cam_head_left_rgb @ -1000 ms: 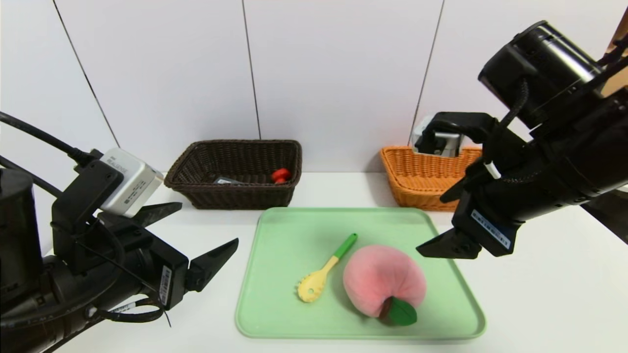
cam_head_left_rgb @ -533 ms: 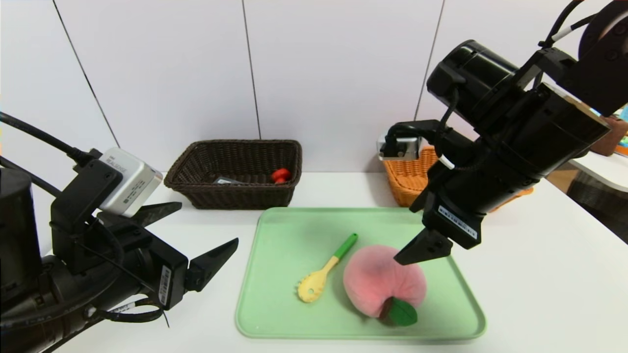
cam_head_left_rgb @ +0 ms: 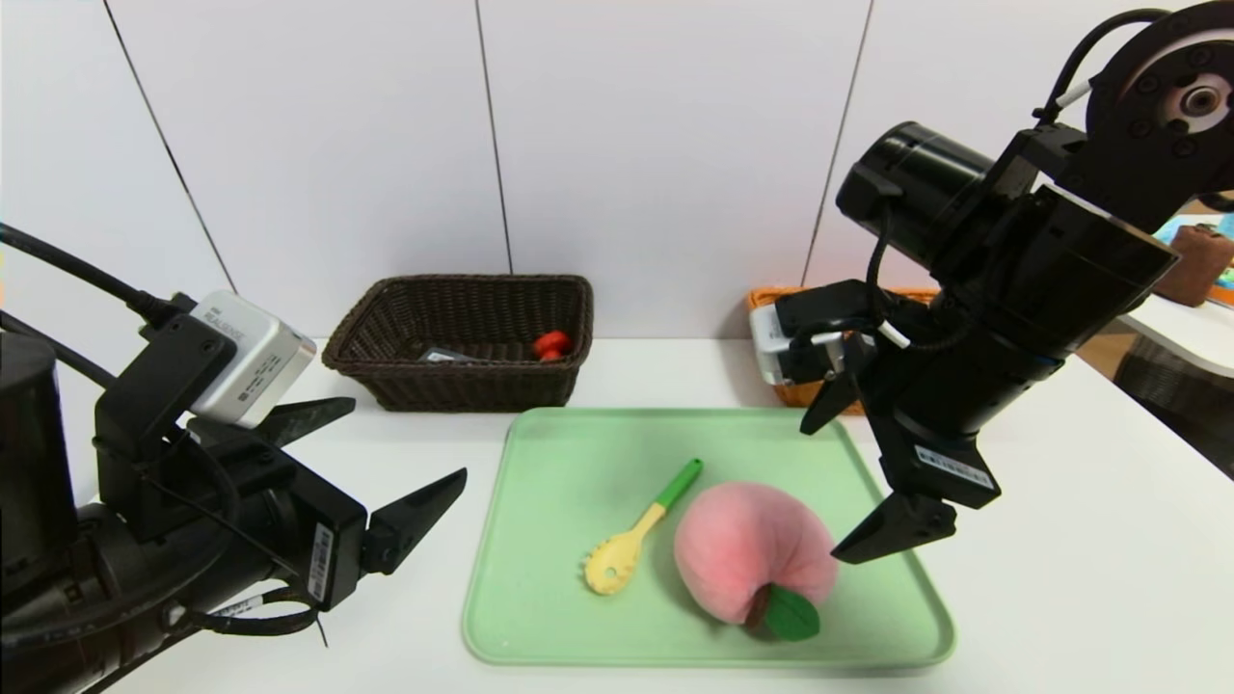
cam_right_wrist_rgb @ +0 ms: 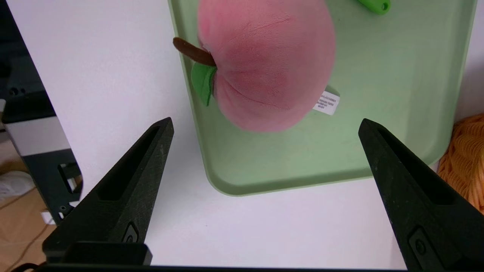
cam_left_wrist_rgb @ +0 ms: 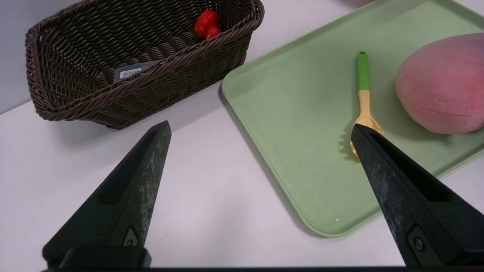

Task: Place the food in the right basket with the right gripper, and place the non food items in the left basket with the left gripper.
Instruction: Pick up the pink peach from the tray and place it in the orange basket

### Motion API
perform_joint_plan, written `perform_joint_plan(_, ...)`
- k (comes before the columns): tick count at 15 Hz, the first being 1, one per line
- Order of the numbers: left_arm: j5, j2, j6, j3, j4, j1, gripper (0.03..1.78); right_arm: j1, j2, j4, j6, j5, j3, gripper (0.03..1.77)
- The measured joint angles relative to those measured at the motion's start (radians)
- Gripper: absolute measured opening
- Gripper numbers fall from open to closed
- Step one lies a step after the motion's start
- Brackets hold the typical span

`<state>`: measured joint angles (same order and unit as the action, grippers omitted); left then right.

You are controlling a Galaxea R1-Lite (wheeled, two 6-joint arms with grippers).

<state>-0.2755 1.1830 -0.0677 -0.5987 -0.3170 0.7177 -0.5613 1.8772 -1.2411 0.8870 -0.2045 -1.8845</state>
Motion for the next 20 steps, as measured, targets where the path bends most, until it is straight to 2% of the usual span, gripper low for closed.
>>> perform_joint_plan(2,0.000,0.000,0.000,0.001,0.000,0.000,1.69,0.005,0.003,-0.003,0.069,-0.006,0.003,1.69)
perform_joint_plan(5,0.000,0.000,0.000,0.001,0.000,0.000,1.69,0.006,0.019,-0.002,0.093,-0.018,0.012,1.69)
perform_joint_plan(7,0.000,0.000,0.001,0.001,0.000,0.000,1.69,0.006,0.030,0.008,0.109,-0.058,0.027,1.69)
perform_joint_plan(20,0.000,0.001,0.000,-0.003,0.001,0.000,1.69,-0.006,0.145,0.090,0.116,-0.060,0.102,1.70)
